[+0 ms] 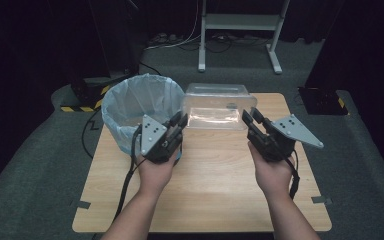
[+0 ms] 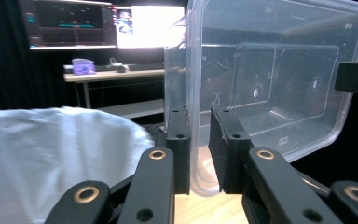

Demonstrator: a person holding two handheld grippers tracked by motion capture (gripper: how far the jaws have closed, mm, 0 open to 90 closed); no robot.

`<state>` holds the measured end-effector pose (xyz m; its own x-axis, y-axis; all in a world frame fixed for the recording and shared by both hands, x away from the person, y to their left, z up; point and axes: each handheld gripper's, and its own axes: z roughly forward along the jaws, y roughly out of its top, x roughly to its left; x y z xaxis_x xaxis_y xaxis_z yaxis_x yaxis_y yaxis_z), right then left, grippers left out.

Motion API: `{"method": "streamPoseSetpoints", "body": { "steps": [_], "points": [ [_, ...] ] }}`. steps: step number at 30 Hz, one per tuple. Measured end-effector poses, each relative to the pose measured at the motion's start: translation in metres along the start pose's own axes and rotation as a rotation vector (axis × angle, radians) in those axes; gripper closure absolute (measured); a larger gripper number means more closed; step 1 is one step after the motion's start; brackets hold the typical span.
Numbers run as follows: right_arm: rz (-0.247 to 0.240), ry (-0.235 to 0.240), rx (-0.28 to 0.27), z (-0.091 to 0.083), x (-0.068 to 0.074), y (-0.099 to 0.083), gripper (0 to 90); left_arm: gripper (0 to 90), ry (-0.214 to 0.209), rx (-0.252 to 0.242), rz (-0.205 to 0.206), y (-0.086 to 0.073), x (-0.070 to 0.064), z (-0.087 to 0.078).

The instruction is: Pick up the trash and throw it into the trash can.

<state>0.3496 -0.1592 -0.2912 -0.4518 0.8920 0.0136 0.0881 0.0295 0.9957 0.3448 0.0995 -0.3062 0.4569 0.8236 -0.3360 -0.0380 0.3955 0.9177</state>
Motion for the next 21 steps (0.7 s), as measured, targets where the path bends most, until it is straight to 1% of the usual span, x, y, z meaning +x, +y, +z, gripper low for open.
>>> {"method": "streamPoseSetpoints", "body": {
  "steps": [2,3,4,5,8,12,16,17,18,19,21],
  "points": [
    [-0.008,0.018,-0.005,0.010,0.010,0.007,71.1,77.7,0.015,-0.004,0.009,0.008,0.009,-0.003],
    [-0.013,0.030,-0.010,0.018,0.017,0.012,71.1,77.7,0.021,-0.009,0.016,0.012,0.014,-0.005],
    [-0.013,0.030,-0.010,0.018,0.017,0.012,71.1,77.7,0.031,-0.012,0.020,0.016,0.018,-0.007],
    [-0.016,0.037,-0.011,0.023,0.022,0.015,71.1,77.7,0.039,-0.021,0.020,0.020,0.023,-0.008],
    [-0.026,0.065,-0.011,0.039,0.035,0.021,71.1,77.7,0.066,-0.025,0.036,0.031,0.038,-0.014],
    [-0.038,0.101,-0.007,0.062,0.055,0.027,71.0,77.8,0.105,-0.041,0.032,0.042,0.058,-0.022],
    [-0.047,0.132,0.003,0.082,0.071,0.032,71.0,77.8,0.143,-0.051,0.027,0.049,0.079,-0.027],
    [-0.056,0.143,0.012,0.094,0.080,0.033,71.0,77.7,0.164,-0.055,0.020,0.051,0.089,-0.028],
    [-0.056,0.143,0.012,0.094,0.080,0.033,71.0,77.8,0.164,-0.055,0.020,0.051,0.089,-0.028],
    [-0.066,0.155,0.024,0.104,0.087,0.033,71.1,77.7,0.175,-0.057,0.013,0.052,0.095,-0.029],
    [-0.069,0.159,0.026,0.107,0.089,0.033,71.0,77.7,0.187,-0.056,0.008,0.054,0.104,-0.031]
  ]
}}
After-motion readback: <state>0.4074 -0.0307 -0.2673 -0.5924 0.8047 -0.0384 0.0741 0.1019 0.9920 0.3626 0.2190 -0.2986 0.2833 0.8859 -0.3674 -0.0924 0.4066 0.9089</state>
